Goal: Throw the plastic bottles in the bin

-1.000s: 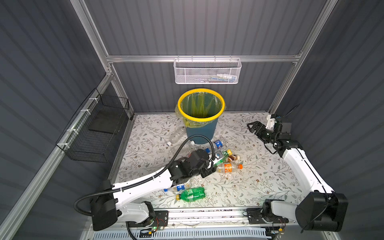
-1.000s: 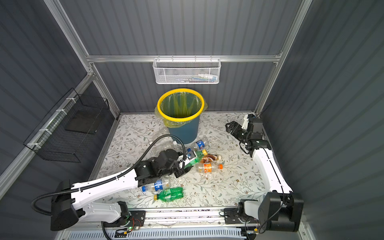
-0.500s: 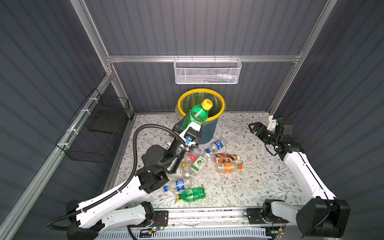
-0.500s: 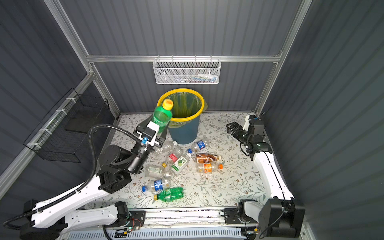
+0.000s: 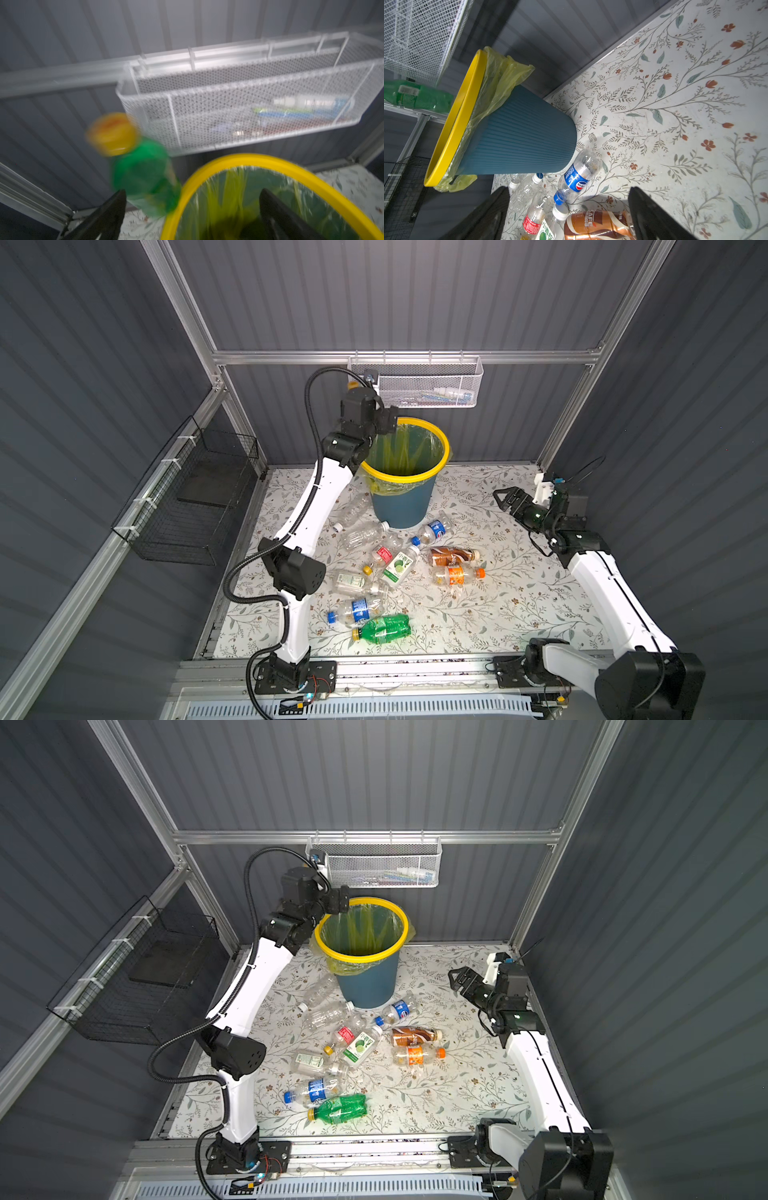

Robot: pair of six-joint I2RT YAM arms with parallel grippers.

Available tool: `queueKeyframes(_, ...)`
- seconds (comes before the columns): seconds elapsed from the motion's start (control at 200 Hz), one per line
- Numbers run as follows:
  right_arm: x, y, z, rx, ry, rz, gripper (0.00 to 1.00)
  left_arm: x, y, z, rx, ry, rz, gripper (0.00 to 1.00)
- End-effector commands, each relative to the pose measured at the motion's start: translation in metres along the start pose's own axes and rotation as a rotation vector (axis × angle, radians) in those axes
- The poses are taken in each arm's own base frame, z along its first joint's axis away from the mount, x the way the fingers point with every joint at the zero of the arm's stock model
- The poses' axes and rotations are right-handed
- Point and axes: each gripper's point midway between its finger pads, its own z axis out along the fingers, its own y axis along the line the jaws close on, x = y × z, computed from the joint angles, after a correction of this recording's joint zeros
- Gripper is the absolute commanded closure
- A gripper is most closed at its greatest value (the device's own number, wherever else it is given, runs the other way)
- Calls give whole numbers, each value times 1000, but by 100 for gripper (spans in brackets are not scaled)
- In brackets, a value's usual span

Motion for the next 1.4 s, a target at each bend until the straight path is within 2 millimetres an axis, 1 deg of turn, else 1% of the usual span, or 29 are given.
queueKeyframes(0.0,9,-1,-10,21,22,-86,8,-32,-1,-63,67,-86,-66,0)
queueKeyframes(0.115,13,-3,-8,38,56,-111,8,-46,10,-87,51,-148,-48,0)
queueKeyframes(0.195,14,-3,-4,38,66,-105,9,-49,15,-99,39,-170,-38,0)
queueKeyframes(0.285,13,4,-1,23,70,-110,9,-46,26,-110,5,-188,-29,0)
queueKeyframes(0.31,13,6,-2,19,70,-117,9,-44,32,-112,-12,-186,-31,0)
queueKeyframes(0.325,16,2,5,29,91,-112,9,-42,36,-112,-26,-180,-36,0)
queueKeyframes(0.38,19,5,9,29,112,-125,9,-35,54,-113,-60,-161,-62,0)
queueKeyframes(0.45,23,9,12,36,136,-150,9,-15,75,-109,-85,-115,-71,0)
queueKeyframes(0.5,26,11,15,39,147,-172,9,5,89,-102,-114,-62,-44,0)
queueKeyframes(0.53,25,6,17,71,136,-184,9,17,96,-98,-122,-22,-33,0)
queueKeyframes(0.61,31,3,21,77,156,-179,9,58,118,-87,-116,105,-22,0)
queueKeyframes(0.735,42,-1,27,79,182,-168,9,124,142,-76,-72,287,11,0)
queueKeyframes(0.816,48,-1,33,70,205,-158,9,160,158,-67,-64,383,2,0)
queueKeyframes(0.876,51,-1,37,68,217,-157,9,181,164,-58,-56,438,2,0)
queueKeyframes(0.921,52,-1,41,65,222,-156,9,193,166,-46,-60,463,22,0)
queueKeyframes(0.941,53,-1,43,66,224,-155,9,198,165,-40,-53,474,26,0)
queueKeyframes(0.966,58,4,44,32,248,-148,9,205,164,-32,-45,492,30,0)
queueKeyframes(1.036,60,8,48,15,259,-139,9,224,164,-8,-29,544,30,0)
queueKeyframes(1.086,63,11,49,6,265,-139,9,237,166,9,-38,580,29,0)
queueKeyframes(1.146,65,13,50,5,267,-143,9,251,168,27,-48,614,4,1)
queueKeyframes(1.221,67,15,51,1,267,-138,9,267,166,47,-43,650,-39,1)
queueKeyframes(1.301,69,14,52,2,269,-133,9,288,168,64,-58,686,-64,2)
queueKeyframes(1.396,70,15,51,2,271,-131,9,314,166,76,-61,739,-80,3)
